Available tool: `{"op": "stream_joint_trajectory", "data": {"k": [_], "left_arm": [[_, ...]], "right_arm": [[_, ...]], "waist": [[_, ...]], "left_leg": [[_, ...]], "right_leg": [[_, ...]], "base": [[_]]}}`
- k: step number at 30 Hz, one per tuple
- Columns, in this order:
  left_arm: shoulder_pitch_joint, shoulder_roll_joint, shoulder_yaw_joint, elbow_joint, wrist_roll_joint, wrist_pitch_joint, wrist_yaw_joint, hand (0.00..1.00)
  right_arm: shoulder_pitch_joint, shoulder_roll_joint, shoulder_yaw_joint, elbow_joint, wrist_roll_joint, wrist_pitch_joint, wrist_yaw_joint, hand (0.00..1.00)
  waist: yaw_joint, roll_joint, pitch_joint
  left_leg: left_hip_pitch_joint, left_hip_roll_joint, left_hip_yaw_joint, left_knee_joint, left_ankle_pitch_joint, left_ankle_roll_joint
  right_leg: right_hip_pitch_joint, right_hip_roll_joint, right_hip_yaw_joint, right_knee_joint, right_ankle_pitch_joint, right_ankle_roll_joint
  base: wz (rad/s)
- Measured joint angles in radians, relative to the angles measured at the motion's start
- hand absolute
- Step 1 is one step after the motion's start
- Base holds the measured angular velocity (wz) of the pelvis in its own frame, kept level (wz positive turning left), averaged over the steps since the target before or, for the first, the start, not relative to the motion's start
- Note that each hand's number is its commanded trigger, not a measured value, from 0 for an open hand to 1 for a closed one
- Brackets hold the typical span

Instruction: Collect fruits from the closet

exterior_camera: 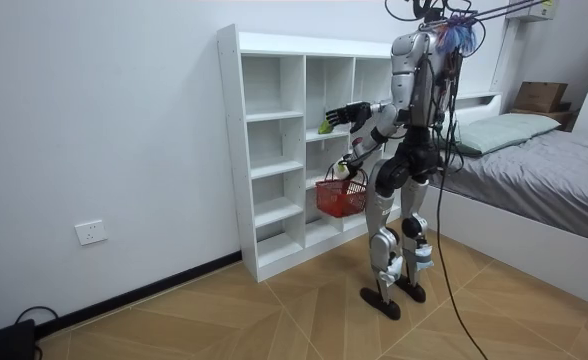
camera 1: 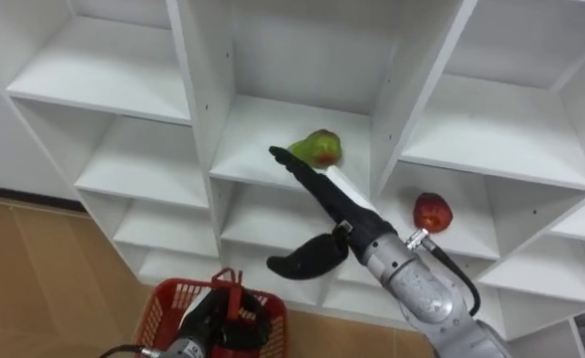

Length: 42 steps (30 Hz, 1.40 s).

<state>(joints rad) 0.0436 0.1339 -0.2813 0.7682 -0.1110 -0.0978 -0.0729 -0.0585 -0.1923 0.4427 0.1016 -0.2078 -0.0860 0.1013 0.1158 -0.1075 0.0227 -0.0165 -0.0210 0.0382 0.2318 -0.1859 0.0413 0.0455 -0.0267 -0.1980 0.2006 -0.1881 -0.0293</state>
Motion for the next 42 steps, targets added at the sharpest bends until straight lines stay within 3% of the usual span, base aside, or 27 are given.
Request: {"op": "stream_joint_trajectory", "data": {"k": [4, 9, 16, 21, 25, 31, 42], "left_arm": [[0.009, -0.002, 0.029, -0.001, 0.039, 0.003, -0.012, 1.0], [0.009, -0.004, 0.057, -0.019, 0.08, 0.006, -0.028, 1.0], [0.008, -0.008, 0.076, -0.023, 0.084, 0.006, -0.048, 1.0], [0.008, 0.0, 0.085, -0.028, 0.084, 0.006, -0.049, 1.0], [0.005, -0.002, 0.109, -0.044, 0.136, 0.006, -0.047, 1.0], [0.004, 0.003, 0.126, -0.071, 0.227, 0.006, -0.067, 1.0], [-0.004, 0.03, 0.15, -0.065, 0.232, 0.03, -0.086, 1.0]], "right_arm": [[0.0, -0.005, -0.027, -0.064, -0.009, 0.0, 0.011, 0.0], [-0.002, -0.003, -0.044, -0.151, -0.018, 0.0, 0.011, 0.0], [-0.002, -0.003, -0.063, -0.151, -0.037, 0.0, 0.008, 0.0], [-0.014, -0.013, -0.08, -0.147, -0.032, -0.001, -0.003, 0.0], [-0.046, -0.032, -0.092, -0.14, -0.027, -0.001, -0.016, 0.0], [-0.116, -0.056, -0.166, -0.034, -0.024, -0.009, -0.042, 0.0], [-0.274, -0.089, -0.19, 0.178, 0.014, -0.008, -0.101, 0.0]], "waist": [[0.003, -0.006, 0.0023], [0.002, -0.019, -0.0071], [0.002, -0.021, -0.0086], [0.001, -0.029, -0.0063], [0.004, -0.046, 0.0001], [0.027, -0.071, 0.0001], [0.024, -0.093, 0.0019]], "left_leg": [[0.005, 0.0, -0.002, -0.004, 0.0, 0.0], [0.009, 0.0, -0.006, -0.009, 0.0, 0.0], [0.009, -0.001, -0.016, -0.012, 0.0, 0.0], [0.005, -0.003, -0.027, -0.012, 0.0, 0.0], [0.001, -0.004, -0.04, -0.008, 0.001, -0.001], [-0.025, -0.007, -0.048, 0.01, 0.001, -0.001], [-0.047, -0.009, -0.074, 0.028, 0.0, -0.001]], "right_leg": [[0.004, 0.003, -0.002, -0.001, 0.0, 0.0], [0.012, 0.007, -0.007, -0.009, 0.002, 0.0], [0.021, 0.01, -0.003, -0.015, 0.004, 0.002], [0.023, 0.01, -0.009, -0.015, 0.004, 0.002], [0.023, 0.008, -0.025, -0.015, 0.004, 0.002], [0.008, 0.006, -0.04, -0.015, 0.005, 0.002], [0.004, -0.001, -0.079, -0.016, 0.005, 0.002]], "base": [[0.0], [0.02], [0.03], [0.06], [0.1], [0.05], [0.09]]}}
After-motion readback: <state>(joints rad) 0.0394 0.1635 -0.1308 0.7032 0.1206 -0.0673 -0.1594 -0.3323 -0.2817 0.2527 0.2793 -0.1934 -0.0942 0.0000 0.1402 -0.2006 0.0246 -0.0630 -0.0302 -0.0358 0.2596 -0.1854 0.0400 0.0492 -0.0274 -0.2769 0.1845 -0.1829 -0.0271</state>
